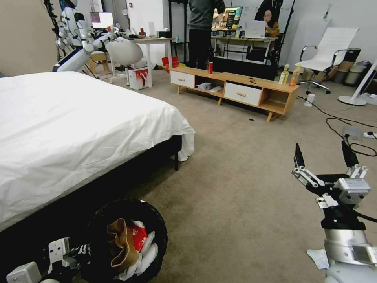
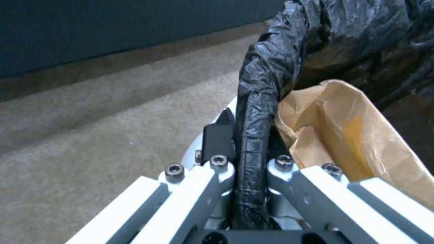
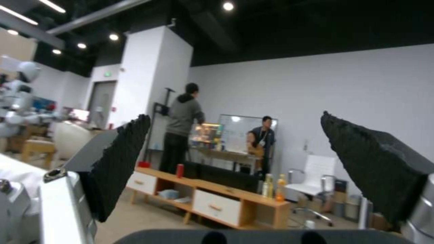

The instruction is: Pick up the trash bin and place the garbage on the floor into it.

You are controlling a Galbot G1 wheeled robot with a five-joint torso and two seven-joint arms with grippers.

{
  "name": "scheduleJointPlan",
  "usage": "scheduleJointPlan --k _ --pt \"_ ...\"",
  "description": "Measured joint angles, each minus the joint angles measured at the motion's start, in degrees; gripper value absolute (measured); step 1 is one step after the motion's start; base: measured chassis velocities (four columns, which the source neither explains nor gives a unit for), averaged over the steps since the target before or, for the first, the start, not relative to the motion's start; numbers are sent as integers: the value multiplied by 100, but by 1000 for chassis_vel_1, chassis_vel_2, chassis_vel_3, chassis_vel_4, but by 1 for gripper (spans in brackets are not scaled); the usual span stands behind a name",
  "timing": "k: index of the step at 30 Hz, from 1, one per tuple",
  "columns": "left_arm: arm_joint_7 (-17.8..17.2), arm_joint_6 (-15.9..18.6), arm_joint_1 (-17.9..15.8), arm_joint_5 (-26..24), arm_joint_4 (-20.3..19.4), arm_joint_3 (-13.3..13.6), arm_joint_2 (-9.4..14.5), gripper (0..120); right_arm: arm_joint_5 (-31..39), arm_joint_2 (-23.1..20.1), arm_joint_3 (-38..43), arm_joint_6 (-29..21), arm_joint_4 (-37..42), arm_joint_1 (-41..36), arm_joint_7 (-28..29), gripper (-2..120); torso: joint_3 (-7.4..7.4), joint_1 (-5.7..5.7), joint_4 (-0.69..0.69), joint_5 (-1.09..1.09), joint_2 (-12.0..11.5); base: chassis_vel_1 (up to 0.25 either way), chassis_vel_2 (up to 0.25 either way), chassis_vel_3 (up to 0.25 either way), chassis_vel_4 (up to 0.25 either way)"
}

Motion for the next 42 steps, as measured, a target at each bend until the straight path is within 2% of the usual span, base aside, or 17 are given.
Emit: scheduleJointPlan --k 2,13,26,42 --pt "21 -6 2 26 -24 -2 -33 3 -21 70 24 13 1 -57 0 99 0 0 0 0 0 -61 -74 -63 -78" --pt "67 -34 -37 70 -36 23 -136 3 -293 413 -139 51 -108 -348 178 100 1 1 -1 0 0 -102 -107 -111 -103" --pt "99 -69 -80 112 7 5 -170 3 -319 494 -229 -8 -232 -274 276 100 1 0 -2 0 -1 -111 -119 -122 -107" --pt "121 -78 -133 145 107 -1 -171 3 -314 570 -289 25 -329 -267 287 100 0 1 -1 0 -1 -11 -9 -10 -8"
